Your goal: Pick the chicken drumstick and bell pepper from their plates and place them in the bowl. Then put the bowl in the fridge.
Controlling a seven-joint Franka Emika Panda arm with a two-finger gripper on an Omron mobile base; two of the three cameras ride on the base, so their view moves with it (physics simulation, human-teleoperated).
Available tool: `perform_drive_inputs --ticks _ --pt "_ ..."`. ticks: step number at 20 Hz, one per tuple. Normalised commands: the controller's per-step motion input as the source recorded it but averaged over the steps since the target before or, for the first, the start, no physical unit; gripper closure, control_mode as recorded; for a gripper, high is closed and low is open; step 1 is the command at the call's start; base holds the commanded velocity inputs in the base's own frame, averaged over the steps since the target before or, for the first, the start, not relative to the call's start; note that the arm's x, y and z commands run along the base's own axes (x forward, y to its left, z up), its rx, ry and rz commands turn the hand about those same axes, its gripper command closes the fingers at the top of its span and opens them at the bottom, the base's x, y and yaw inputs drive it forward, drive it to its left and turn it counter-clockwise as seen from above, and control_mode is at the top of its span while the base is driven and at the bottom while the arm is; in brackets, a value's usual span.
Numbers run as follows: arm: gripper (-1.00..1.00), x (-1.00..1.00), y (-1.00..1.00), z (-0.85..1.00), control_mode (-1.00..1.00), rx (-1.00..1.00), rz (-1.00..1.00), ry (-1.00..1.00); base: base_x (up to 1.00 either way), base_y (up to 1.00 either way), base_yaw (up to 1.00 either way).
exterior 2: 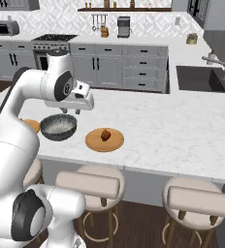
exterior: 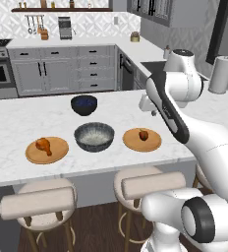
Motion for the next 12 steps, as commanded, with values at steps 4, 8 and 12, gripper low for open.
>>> perform_drive_inputs --ticks 4,8,12 --pt "-1.0 0.0 0.0 0.0 1.0 0.0 0.0 0.0 0.0 0.0 0.0" --pt "-1.0 0.0 0.0 0.0 1.0 0.0 0.0 0.0 0.0 0.0 0.0" --pt "-1.0 0.0 0.0 0.0 1.0 0.0 0.0 0.0 -0.07 0.01 0.0"
